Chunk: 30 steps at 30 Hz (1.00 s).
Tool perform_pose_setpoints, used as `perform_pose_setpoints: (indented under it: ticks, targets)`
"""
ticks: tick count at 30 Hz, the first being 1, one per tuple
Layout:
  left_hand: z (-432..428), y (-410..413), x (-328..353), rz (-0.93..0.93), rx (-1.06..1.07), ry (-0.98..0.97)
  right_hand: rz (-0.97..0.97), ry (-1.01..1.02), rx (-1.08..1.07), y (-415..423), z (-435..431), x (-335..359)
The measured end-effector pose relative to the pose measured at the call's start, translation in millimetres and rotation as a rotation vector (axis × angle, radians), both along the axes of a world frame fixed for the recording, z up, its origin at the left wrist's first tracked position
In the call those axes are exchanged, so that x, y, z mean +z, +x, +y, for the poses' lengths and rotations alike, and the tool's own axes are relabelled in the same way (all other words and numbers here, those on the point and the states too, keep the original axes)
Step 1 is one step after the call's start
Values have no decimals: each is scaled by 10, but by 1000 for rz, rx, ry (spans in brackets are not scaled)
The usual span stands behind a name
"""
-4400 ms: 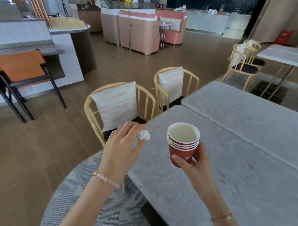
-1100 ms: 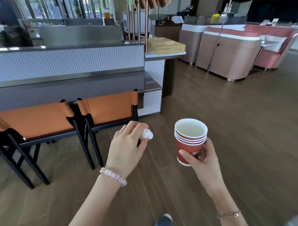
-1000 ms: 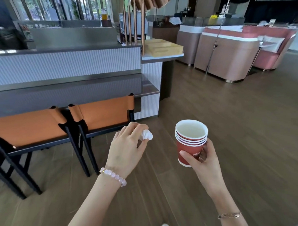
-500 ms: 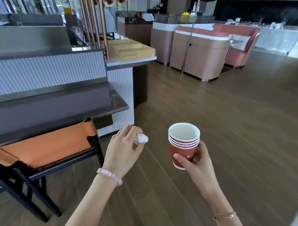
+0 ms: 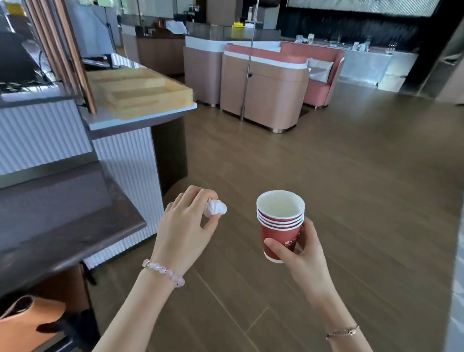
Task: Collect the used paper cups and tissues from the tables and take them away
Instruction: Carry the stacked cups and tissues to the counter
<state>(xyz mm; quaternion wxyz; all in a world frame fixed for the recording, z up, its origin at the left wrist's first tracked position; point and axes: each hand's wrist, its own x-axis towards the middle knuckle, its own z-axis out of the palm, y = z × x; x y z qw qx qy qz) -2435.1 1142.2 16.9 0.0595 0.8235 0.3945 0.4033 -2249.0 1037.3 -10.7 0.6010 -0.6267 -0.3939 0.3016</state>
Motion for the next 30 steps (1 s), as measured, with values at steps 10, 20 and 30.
perform_pose_setpoints:
  ticks: [10, 20, 30]
  targets:
    - [1626, 700, 37, 14, -77, 11, 10, 2, -92, 623, 1454, 135]
    - [3173, 1661, -38, 53, -75, 23, 34, 21, -102, 1607, 3023, 43]
    - [4961, 2986, 164, 46, -71, 56, 30, 55, -67, 2968, 4858, 174]
